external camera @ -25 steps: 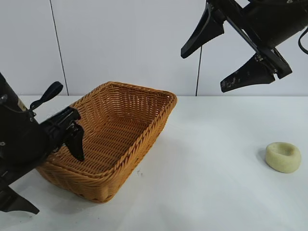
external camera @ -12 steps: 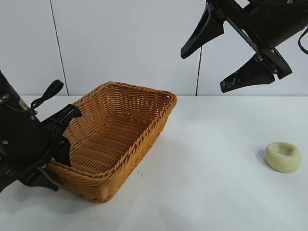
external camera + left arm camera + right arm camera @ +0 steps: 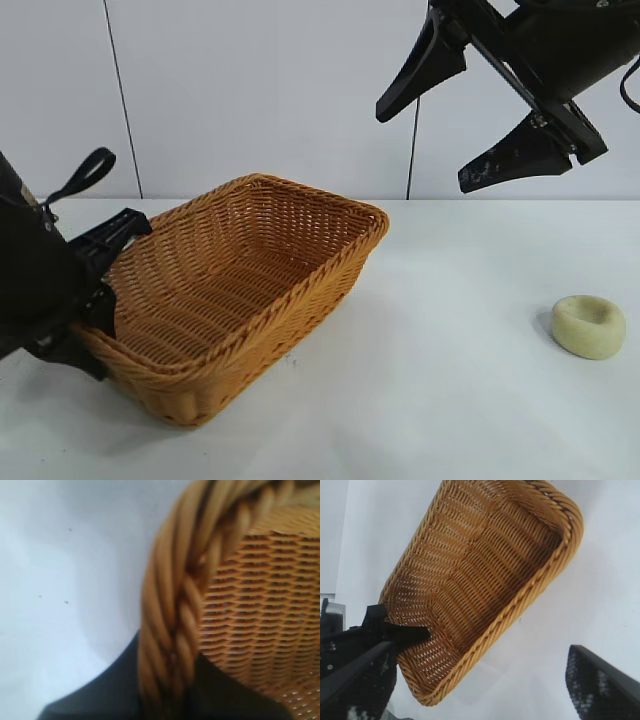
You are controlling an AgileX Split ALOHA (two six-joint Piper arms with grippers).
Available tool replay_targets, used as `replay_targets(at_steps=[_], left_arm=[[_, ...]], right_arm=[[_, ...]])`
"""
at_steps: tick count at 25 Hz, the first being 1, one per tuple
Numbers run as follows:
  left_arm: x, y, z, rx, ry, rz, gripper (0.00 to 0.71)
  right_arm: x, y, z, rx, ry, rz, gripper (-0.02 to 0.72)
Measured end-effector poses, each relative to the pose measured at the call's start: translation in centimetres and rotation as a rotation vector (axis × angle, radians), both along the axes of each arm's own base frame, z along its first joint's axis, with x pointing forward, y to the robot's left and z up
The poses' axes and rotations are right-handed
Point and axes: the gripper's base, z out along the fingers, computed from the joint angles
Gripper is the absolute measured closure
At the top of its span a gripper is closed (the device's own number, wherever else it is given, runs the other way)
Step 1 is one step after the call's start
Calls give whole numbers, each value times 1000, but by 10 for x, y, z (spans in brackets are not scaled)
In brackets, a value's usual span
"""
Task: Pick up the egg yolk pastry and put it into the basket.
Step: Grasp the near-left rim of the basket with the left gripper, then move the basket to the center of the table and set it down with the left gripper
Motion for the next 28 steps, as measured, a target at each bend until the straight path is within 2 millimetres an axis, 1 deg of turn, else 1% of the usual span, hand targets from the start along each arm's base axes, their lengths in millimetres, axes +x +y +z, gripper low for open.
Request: replay_targets(at_steps=[3,5,8,15,18,22,25,28], left_arm=[[17,10,17,20,-12,-62,625],[27,14,28,31,-30,-139,625],[42,15,41,33,-50,-255,626],[71,7,36,62,-9,-530,626],[79,3,35,71,3,-640,626],[86,-1,39,73,10,-779,626],[92,1,43,41,11,-847,626],[97,9,45,13,-13,-868,626]], right_arm=[[0,0,0,0,0,0,48],[0,0,0,0,0,0,48],[0,0,0,0,0,0,48],[0,0,0,-4,-1,2,48],[0,0,0,-3,2,4,48],[-1,0,0,-3,9,13,48],[-1,0,0,-2,10,14,48],[-1,0,0,-3,10,14,48]])
